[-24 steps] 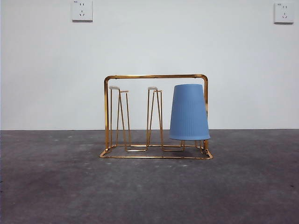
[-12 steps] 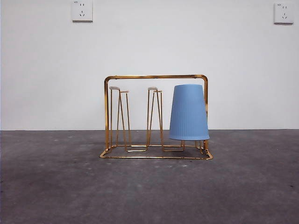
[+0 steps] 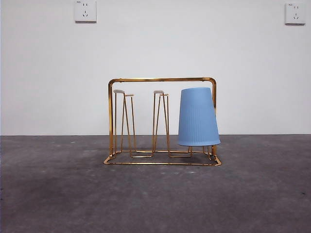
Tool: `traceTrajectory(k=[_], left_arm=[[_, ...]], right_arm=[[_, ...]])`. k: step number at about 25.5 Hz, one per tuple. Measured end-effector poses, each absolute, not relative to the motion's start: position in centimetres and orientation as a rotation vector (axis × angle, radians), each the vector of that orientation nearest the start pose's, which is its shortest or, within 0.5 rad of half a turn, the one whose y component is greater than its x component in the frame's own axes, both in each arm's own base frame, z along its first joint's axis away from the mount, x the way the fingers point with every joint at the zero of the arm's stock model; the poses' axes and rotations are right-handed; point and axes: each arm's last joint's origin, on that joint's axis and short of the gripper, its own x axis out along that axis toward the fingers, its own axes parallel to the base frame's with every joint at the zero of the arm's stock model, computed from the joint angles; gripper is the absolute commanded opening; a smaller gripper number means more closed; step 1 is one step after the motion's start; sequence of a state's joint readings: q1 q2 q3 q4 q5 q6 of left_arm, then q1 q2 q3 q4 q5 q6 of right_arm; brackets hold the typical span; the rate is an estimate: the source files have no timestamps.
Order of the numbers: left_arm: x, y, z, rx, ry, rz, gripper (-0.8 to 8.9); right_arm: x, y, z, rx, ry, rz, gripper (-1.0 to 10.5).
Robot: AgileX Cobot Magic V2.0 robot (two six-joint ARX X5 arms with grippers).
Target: Pick up cup 1,put cup 1 in the cup rack,pick up cup 2,put cup 2 in the cup rack
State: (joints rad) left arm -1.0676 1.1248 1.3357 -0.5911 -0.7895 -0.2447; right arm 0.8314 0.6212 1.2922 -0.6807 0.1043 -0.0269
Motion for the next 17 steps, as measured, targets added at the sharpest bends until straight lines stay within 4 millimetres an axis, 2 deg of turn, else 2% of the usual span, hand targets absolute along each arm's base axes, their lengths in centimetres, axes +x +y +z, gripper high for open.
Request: traceTrajectory(k=[5, 8, 11, 17], left_arm=[[14.1, -20.7, 39.8, 0.136, 0.299, -0.193, -0.09], [15.5, -21.6, 39.1, 0.118, 0.310, -0.209, -0.08], [17.0, -21.5, 39.2, 0.062, 0.290, -0.205, -0.08], [19.3, -20.1, 39.7, -0.015, 0.286, -0.248, -0.08]], right_arm=[[4.0, 3.9, 45.2, -0.048, 0.034, 0.728, 1.9], [4.0, 3.9, 44.9, -0.060, 0.058, 0.727, 1.9], [3.9, 3.8, 44.8, -0.063, 0.063, 0.727, 1.9], [3.3, 3.1, 44.8, -0.056, 0.050, 0.718, 1.9]])
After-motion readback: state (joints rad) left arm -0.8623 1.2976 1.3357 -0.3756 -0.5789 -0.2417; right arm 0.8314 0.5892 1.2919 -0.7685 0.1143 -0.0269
